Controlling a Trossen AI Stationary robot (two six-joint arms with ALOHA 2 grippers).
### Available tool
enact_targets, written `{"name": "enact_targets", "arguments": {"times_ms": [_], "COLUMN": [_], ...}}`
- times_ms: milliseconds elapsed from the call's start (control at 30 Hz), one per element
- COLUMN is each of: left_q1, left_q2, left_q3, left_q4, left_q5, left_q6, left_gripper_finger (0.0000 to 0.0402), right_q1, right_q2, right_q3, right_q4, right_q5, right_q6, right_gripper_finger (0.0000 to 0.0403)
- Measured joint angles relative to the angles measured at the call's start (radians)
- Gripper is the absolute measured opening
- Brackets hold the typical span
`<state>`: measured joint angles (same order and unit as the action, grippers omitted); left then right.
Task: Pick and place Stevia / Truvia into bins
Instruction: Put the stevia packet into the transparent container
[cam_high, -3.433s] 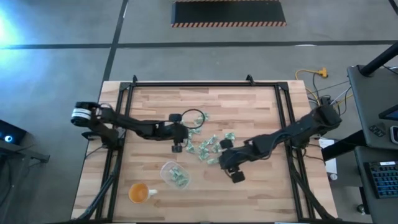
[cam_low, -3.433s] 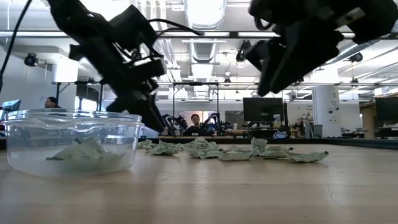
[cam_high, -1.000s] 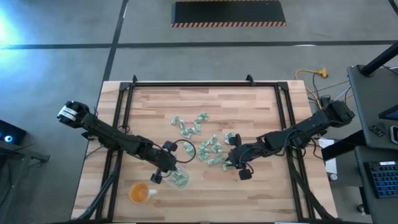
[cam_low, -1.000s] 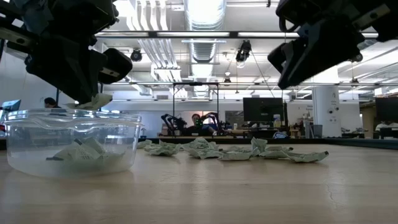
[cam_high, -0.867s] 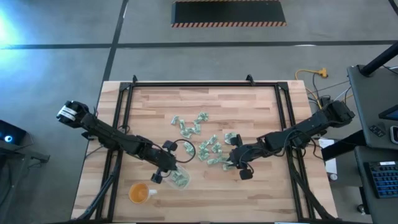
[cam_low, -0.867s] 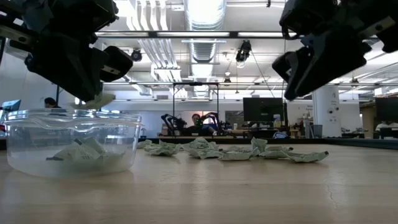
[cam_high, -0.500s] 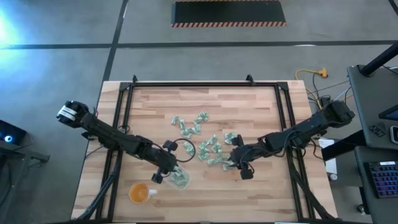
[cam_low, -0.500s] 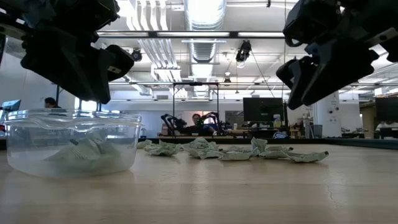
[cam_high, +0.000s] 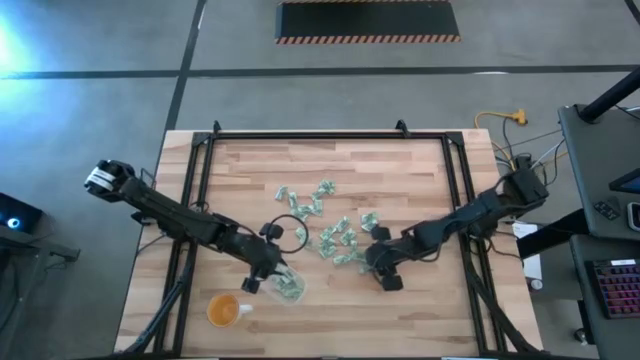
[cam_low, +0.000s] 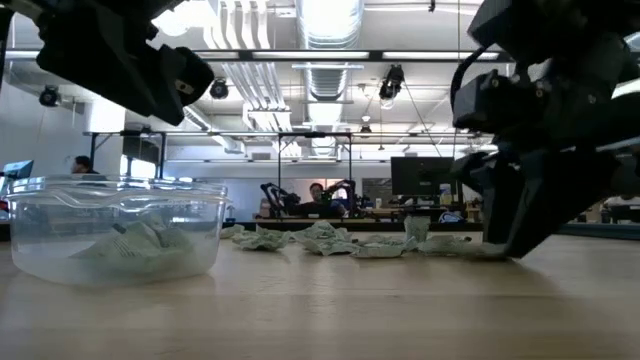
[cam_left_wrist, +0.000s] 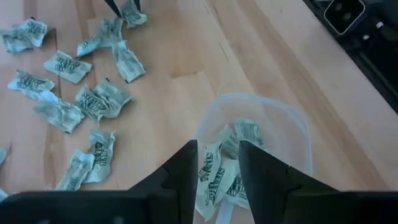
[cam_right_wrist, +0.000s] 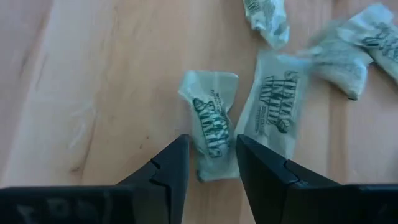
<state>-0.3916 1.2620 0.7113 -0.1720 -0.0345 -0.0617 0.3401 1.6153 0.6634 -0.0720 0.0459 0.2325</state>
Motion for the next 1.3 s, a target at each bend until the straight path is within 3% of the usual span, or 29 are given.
{"name": "enact_targets", "arguments": {"times_ms": [200, 500, 633, 833, 1067, 1300], "left_q1": [-0.003, -0.003, -0.003, -0.003, -0.002, -0.002], "left_q2": [-0.010, -0.023, -0.048, -0.111, -0.169, -0.170], "left_q3": [-0.001, -0.001, -0.001, -0.001, -0.002, -0.002], "left_q4": [-0.008, -0.022, -0.025, -0.043, -0.109, -0.127], "left_q5": [0.001, 0.001, -0.006, -0.164, -0.367, -0.396], "left_q6": [-0.012, -0.012, -0.011, -0.011, -0.011, -0.010], "left_gripper_finger": [0.0101, 0.0101, 0.0101, 0.0101, 0.0101, 0.0101], "right_q1": [0.000, 0.000, 0.000, 0.000, 0.003, 0.002], "right_q2": [0.022, -0.023, -0.040, -0.063, -0.063, -0.060], "right_q3": [0.019, 0.017, 0.017, 0.024, 0.070, 0.081], "right_q4": [-0.009, -0.022, -0.019, 0.004, 0.077, 0.344], "right_q5": [0.001, -0.001, -0.001, -0.002, -0.094, -0.125], "right_q6": [-0.004, -0.046, -0.056, -0.067, -0.169, -0.337], "right_gripper_finger": [0.0120, 0.0019, 0.0012, 0.0013, 0.0013, 0.0013]}}
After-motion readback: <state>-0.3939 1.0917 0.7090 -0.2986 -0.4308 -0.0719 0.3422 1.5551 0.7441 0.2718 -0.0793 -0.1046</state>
